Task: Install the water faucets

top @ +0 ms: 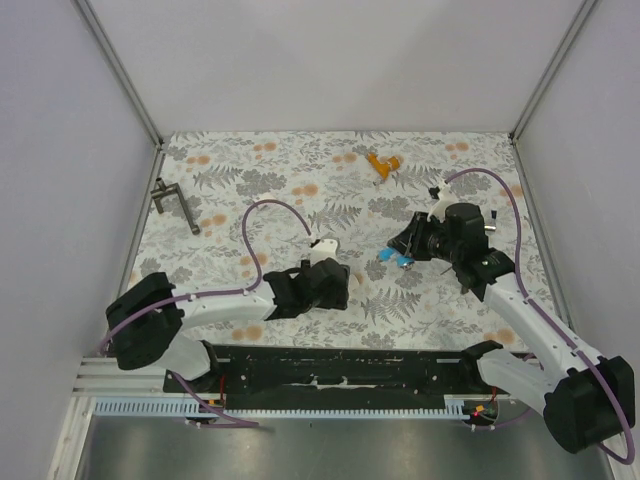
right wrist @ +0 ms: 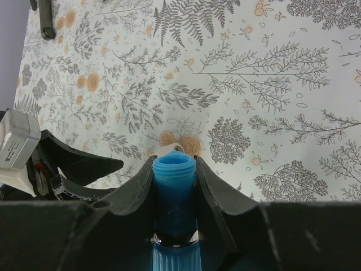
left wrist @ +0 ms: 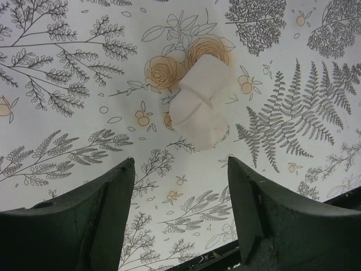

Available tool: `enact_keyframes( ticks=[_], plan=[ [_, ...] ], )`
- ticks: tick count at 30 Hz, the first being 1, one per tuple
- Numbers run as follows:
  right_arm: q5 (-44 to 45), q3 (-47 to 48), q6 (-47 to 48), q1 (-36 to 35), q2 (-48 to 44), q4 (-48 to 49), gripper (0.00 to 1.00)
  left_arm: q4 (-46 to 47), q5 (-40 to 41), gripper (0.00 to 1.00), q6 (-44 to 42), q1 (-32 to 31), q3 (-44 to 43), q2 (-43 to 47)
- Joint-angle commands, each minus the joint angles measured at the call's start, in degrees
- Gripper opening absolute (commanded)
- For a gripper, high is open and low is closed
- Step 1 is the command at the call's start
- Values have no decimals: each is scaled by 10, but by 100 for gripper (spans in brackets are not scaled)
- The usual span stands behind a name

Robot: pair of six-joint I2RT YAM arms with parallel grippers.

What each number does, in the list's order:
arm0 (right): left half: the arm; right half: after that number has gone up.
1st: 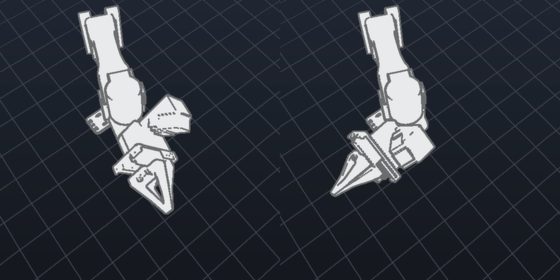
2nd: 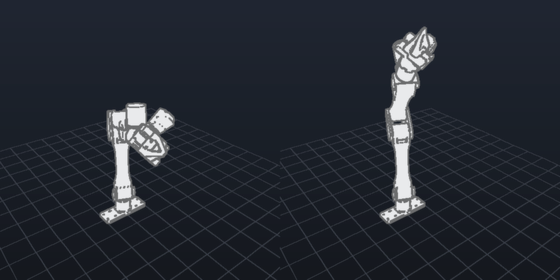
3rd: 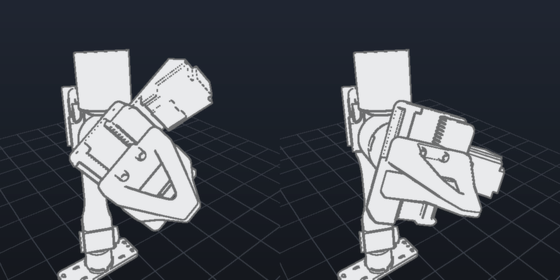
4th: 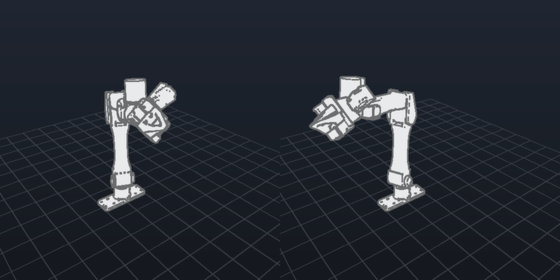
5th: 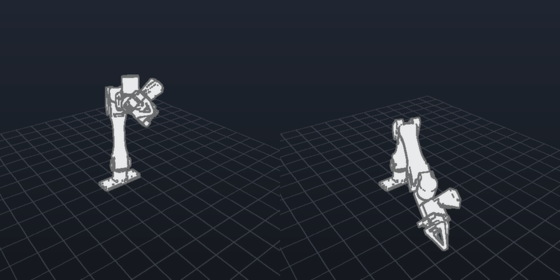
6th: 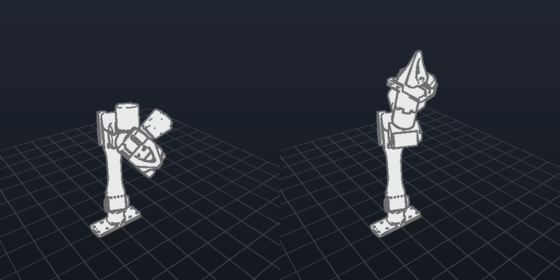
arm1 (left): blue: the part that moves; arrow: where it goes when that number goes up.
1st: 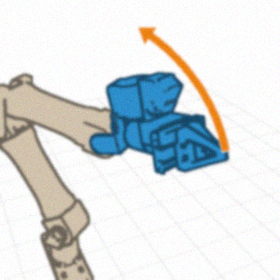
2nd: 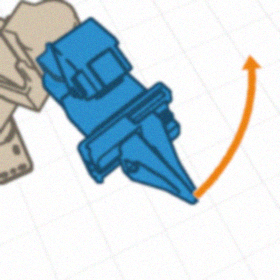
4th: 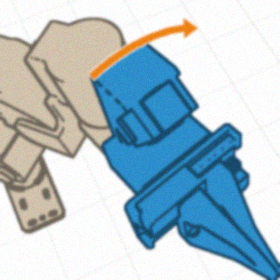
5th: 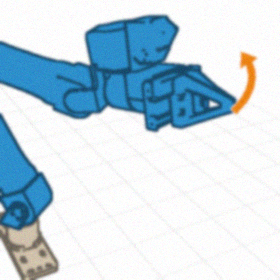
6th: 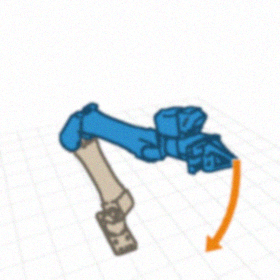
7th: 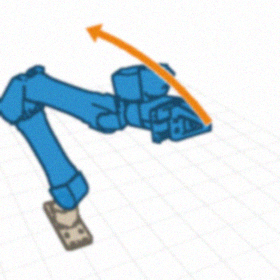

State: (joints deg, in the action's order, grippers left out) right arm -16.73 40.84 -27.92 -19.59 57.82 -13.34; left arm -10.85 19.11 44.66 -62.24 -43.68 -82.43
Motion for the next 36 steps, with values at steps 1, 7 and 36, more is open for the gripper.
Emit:
enact_keyframes(
  ticks=[1, 7, 36],
  plan=[
    [4, 20, 23, 5, -3, 4, 0, -35, 85, 73, 30, -24, -73, -36],
    [-12, 25, 38, 10, 0, 4, 0, -98, 104, 75, 28, -44, -130, -92],
    [-52, 9, 70, 47, -3, 4, 0, -35, 154, 80, 96, -48, -118, -183]
  ],
)
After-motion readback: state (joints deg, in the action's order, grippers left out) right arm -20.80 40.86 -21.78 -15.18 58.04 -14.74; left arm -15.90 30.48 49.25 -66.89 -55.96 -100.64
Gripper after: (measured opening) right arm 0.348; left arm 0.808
